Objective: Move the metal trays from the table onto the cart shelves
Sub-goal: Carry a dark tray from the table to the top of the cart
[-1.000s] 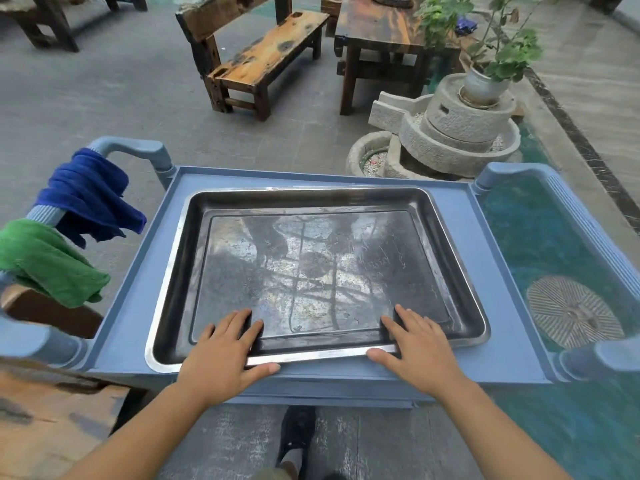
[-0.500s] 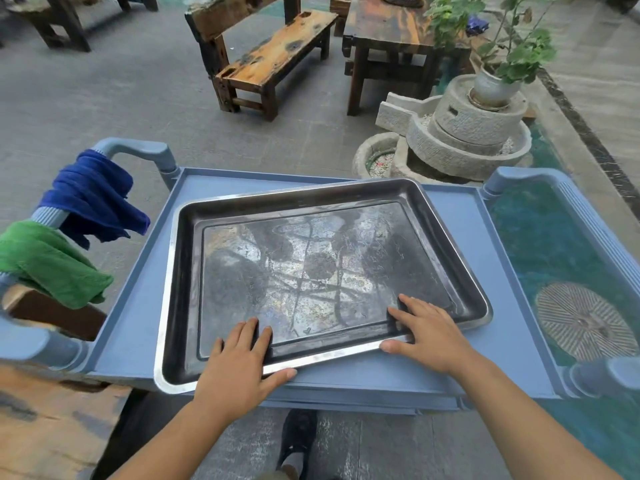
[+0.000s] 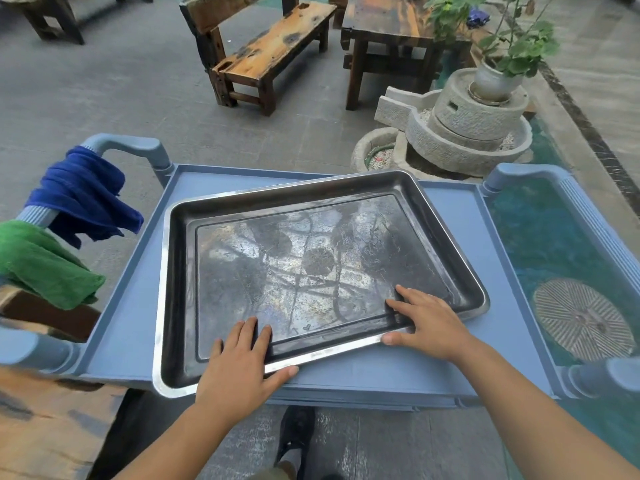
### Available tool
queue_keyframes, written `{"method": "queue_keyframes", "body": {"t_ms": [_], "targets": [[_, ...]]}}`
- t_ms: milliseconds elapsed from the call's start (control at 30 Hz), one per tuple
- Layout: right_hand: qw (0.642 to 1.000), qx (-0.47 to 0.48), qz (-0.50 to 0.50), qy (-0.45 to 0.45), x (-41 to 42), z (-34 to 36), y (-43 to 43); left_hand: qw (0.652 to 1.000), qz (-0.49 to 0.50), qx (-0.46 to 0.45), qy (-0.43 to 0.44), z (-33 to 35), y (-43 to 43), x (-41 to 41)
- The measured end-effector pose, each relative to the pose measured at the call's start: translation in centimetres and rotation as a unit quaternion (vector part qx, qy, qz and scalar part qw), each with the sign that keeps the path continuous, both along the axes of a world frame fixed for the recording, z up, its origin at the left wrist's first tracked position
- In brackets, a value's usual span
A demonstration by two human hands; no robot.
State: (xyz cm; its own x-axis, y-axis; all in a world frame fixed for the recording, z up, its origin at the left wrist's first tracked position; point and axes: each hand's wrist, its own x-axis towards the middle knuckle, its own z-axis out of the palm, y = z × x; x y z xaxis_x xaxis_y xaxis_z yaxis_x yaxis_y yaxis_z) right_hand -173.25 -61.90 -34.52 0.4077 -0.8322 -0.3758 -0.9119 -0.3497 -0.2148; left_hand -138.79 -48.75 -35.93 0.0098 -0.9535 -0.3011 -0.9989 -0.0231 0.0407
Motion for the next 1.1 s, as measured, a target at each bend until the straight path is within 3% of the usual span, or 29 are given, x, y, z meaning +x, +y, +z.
{"method": "queue_keyframes", "body": {"t_ms": [700, 1100], "targets": [[1.000, 0.017, -0.020, -0.014, 0.2, 0.0, -0.2, 1.000, 0.003, -0.023, -0.002, 0.0, -0.4, 0.1], [1.000, 0.002, -0.024, -0.015, 0.4, 0.3, 1.1, 1.000, 0.000, 0.012, 0.014, 1.1, -0.5, 0.0]]}}
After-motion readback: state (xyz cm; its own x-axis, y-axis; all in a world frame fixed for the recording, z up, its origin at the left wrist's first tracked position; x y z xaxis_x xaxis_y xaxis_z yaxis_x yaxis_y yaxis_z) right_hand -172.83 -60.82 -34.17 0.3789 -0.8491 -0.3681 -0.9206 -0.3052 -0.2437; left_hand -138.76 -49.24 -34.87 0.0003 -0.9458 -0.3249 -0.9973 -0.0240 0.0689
